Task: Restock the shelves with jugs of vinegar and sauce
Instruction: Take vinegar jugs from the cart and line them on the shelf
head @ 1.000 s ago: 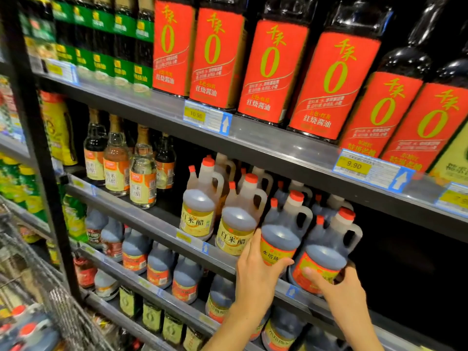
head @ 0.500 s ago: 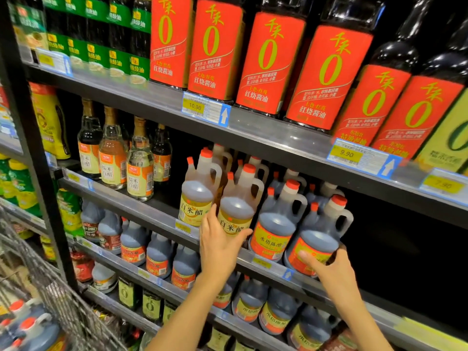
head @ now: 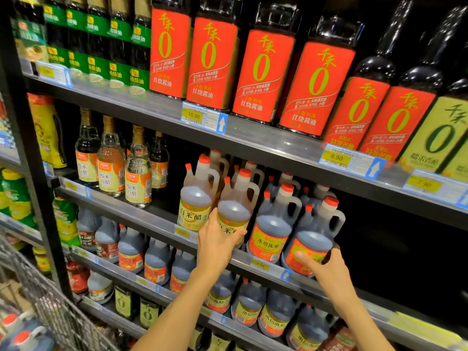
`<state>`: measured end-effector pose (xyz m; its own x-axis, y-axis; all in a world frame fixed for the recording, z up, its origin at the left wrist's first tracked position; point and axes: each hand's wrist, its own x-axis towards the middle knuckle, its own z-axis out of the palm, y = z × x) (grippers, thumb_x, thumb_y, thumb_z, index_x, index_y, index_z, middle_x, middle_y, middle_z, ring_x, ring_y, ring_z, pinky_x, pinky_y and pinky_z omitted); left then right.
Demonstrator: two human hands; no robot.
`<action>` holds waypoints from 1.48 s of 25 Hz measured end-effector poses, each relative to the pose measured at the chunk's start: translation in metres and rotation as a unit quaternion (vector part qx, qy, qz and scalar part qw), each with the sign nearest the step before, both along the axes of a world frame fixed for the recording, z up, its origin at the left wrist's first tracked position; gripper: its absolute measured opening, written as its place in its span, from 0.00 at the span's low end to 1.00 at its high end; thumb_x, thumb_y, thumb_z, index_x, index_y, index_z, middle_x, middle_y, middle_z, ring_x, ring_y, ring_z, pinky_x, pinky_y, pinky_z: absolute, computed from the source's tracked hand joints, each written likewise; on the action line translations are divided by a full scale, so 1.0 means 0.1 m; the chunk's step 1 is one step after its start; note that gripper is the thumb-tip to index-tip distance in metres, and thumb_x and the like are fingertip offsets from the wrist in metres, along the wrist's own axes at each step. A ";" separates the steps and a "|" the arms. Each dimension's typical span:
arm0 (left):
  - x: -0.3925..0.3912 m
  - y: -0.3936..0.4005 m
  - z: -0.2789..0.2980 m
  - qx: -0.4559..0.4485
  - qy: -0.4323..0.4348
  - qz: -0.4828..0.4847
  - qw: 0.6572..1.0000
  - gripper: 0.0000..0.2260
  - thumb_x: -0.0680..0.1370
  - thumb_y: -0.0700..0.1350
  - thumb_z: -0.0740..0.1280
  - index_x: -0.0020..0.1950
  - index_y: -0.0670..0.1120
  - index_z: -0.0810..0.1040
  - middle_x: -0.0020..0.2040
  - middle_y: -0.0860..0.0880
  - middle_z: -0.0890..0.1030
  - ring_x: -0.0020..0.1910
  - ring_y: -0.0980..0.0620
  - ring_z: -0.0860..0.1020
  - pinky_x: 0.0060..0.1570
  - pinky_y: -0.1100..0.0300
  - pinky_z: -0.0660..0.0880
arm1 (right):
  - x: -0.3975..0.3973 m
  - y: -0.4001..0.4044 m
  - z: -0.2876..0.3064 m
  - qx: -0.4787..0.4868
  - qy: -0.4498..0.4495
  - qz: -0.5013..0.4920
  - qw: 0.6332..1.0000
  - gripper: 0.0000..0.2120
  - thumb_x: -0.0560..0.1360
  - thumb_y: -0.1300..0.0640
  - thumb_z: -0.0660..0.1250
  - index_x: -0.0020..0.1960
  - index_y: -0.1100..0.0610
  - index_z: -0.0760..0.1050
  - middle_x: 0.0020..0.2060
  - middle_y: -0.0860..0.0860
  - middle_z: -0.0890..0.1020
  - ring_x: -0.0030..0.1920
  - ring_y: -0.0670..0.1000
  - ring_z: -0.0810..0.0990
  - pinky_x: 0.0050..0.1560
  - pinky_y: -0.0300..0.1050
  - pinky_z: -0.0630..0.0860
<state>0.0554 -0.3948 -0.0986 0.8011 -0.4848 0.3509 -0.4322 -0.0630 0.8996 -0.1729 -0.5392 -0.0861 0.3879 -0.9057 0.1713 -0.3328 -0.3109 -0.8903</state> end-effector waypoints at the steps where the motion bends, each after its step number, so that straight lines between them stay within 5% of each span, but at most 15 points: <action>1: 0.01 0.00 0.00 0.000 -0.003 0.000 1.000 0.33 0.70 0.54 0.81 0.71 0.49 0.73 0.63 0.50 0.81 0.63 0.49 0.78 0.63 0.54 0.75 | 0.00 0.00 0.00 -0.001 -0.003 0.000 1.000 0.29 0.70 0.46 0.80 0.64 0.48 0.68 0.50 0.37 0.77 0.48 0.38 0.78 0.40 0.34 0.74; 10: 0.01 0.03 -0.01 0.024 -0.023 -0.005 0.999 0.39 0.70 0.57 0.80 0.76 0.45 0.69 0.69 0.47 0.78 0.68 0.45 0.75 0.67 0.45 0.74 | -0.04 -0.02 -0.01 -0.007 0.000 0.003 1.000 0.29 0.69 0.46 0.81 0.64 0.47 0.69 0.51 0.35 0.78 0.49 0.36 0.78 0.41 0.32 0.73; 21: -0.02 0.09 -0.03 0.028 -0.043 -0.007 0.999 0.36 0.74 0.53 0.77 0.78 0.47 0.67 0.71 0.48 0.76 0.70 0.47 0.73 0.70 0.50 0.72 | -0.02 -0.02 0.01 0.006 0.011 0.000 1.000 0.30 0.70 0.48 0.81 0.64 0.49 0.67 0.52 0.44 0.78 0.48 0.41 0.78 0.43 0.37 0.75; 28: 0.08 0.43 -0.07 0.152 -0.081 -0.067 0.983 0.37 0.80 0.56 0.70 0.83 0.44 0.58 0.80 0.46 0.66 0.78 0.48 0.65 0.76 0.49 0.65 | -0.11 0.09 -0.08 -0.028 0.055 0.001 0.998 0.29 0.71 0.44 0.79 0.65 0.48 0.68 0.59 0.50 0.80 0.48 0.38 0.77 0.47 0.35 0.73; 32: 0.13 0.71 -0.09 0.245 -0.158 -0.090 0.952 0.37 0.82 0.60 0.65 0.84 0.45 0.55 0.82 0.48 0.63 0.80 0.47 0.63 0.75 0.48 0.66 | -0.24 0.27 -0.05 -0.068 0.135 -0.014 0.988 0.45 0.72 0.35 0.71 0.80 0.57 0.62 0.75 0.56 0.72 0.71 0.59 0.74 0.65 0.54 0.72; 37: 0.23 1.24 0.02 0.403 -0.327 -0.102 0.849 0.39 0.82 0.68 0.50 0.84 0.44 0.49 0.84 0.45 0.53 0.83 0.47 0.52 0.81 0.50 0.53 | -0.45 0.59 0.00 -0.150 0.343 -0.013 0.927 0.49 0.74 0.26 0.57 0.83 0.58 0.56 0.81 0.55 0.64 0.78 0.59 0.66 0.76 0.59 0.66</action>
